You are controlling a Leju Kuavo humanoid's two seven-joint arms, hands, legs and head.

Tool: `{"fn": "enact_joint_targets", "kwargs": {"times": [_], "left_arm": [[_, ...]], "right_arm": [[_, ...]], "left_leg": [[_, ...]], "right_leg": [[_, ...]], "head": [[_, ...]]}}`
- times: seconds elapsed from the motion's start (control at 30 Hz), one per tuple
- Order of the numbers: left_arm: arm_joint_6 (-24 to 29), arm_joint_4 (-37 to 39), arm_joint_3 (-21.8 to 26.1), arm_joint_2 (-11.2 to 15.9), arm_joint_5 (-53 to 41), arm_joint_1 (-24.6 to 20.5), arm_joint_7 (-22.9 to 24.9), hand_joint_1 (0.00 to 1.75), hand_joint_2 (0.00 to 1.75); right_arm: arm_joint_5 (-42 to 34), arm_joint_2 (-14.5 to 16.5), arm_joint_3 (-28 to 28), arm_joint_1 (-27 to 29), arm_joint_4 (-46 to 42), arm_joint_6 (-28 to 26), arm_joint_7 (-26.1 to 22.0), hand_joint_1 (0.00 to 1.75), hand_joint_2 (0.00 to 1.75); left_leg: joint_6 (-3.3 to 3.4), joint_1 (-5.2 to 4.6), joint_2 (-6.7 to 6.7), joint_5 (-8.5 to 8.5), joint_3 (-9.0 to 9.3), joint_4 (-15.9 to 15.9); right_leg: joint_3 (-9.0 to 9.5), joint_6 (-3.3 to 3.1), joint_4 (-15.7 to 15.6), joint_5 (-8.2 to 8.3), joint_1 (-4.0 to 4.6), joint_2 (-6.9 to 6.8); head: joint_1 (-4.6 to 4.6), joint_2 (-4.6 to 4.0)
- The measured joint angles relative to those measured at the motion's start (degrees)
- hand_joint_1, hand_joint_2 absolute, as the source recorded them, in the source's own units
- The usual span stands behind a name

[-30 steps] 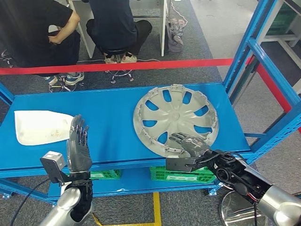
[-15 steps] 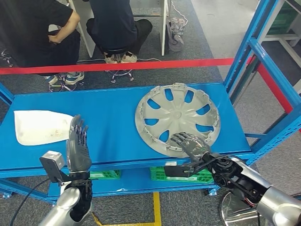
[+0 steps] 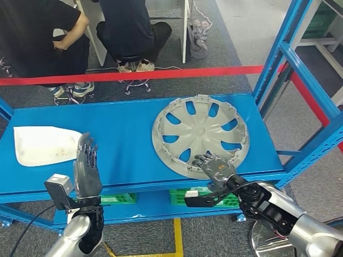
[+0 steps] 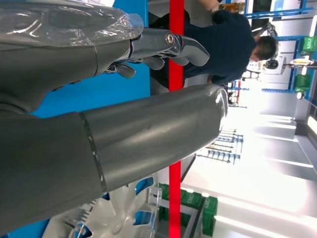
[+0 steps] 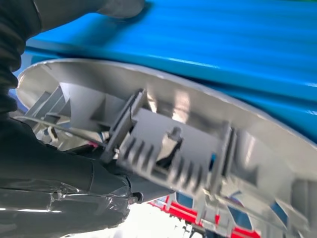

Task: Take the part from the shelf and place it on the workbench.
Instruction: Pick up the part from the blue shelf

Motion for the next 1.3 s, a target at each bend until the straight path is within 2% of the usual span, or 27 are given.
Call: {"fn": "enact_joint_targets", "kwargs": {"times": [0.53, 1.3], "left_arm": [[0.46, -0.66, 0.02, 0.19, -0.27, 1.35, 0.55, 0.0, 0.0], [0.68, -0.98, 0.05, 0.43, -0.11, 1.41, 0.12, 0.0, 0.0]], "right_arm": [[-6.22, 1.93, -0.72, 0.05, -3.94, 2.77, -1.41, 1.75, 1.75], [-13.75, 1.97, -0.78, 0.37, -13.04, 5.88, 0.13, 1.75, 1.75]], "left_leg": [[-0.27, 0.06, -0.12, 0.2, -0.01, -0.01], [-0.27, 0.06, -0.16, 0.19, -0.44, -0.01]], "right_leg": [[-0.01, -0.21, 0.05, 0.11, 0.21, -0.17], [-0.42, -0.24, 0.05, 0.07, 0.2, -0.22]], "head": [[-0.09, 0.0], [-0.05, 0.0]]}}
